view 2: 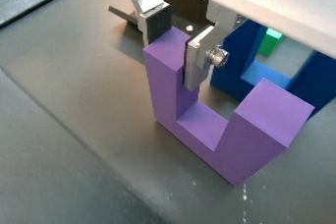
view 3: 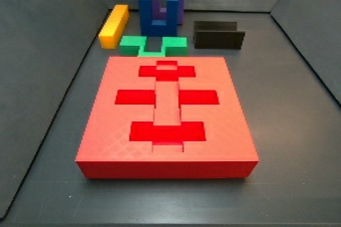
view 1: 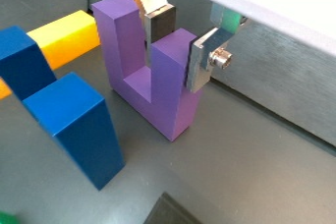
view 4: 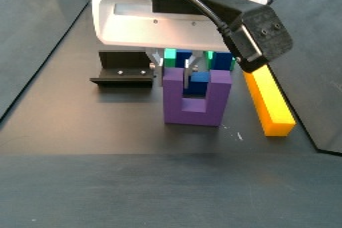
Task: Pick up the purple object. Move up. Move to above the board. Insert the purple object.
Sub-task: Move up, then move to above the board.
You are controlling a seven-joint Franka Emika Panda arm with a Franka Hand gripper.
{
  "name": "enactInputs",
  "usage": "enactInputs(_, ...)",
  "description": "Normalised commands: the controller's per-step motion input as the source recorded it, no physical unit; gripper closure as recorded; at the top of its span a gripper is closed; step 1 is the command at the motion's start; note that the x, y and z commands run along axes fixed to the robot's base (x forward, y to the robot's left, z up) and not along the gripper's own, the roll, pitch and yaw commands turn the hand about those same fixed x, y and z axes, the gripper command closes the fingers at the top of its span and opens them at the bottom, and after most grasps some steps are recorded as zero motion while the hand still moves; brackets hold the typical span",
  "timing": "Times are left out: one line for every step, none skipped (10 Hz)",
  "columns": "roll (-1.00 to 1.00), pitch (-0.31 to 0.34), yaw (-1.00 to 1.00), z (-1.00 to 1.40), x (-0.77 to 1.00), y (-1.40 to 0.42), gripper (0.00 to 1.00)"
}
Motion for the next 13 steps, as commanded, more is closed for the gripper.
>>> enactInputs(0.00, 0.000, 0.00, 0.83, 0.00, 0.00, 1.00)
enactInputs(0.00, 0.007, -0.04, 0.83, -0.04, 0.01, 1.00)
enactInputs(0.02, 0.021, -0.04, 0.61, -0.07, 0.00, 1.00)
enactInputs(0.06, 0.011, -0.02, 0.31, -0.04, -0.01, 1.00)
enactInputs(0.00, 0.000, 0.00, 1.40, 0.00, 0.00, 1.00)
enactInputs(-0.03, 0.043, 0.01, 1.40, -0.03, 0.00, 1.00)
enactInputs(-0.01, 0.051, 0.00, 1.40, -0.04, 0.00, 1.00)
enactInputs(0.01, 0.038, 0.01, 1.40, 0.02, 0.00, 1.00)
enactInputs(-0.01, 0.076, 0.00, 0.98, 0.04, 0.01, 1.00)
enactInputs(0.00, 0.099, 0.00, 0.63, 0.03, 0.01, 1.00)
enactInputs(0.01, 0.071, 0.01, 0.34, 0.03, 0.00, 1.00)
enactInputs(0.00, 0.057, 0.00, 0.21, 0.02, 0.00, 1.00)
enactInputs(-0.07, 0.368, 0.27, 0.16, -0.14, -1.40, 1.00)
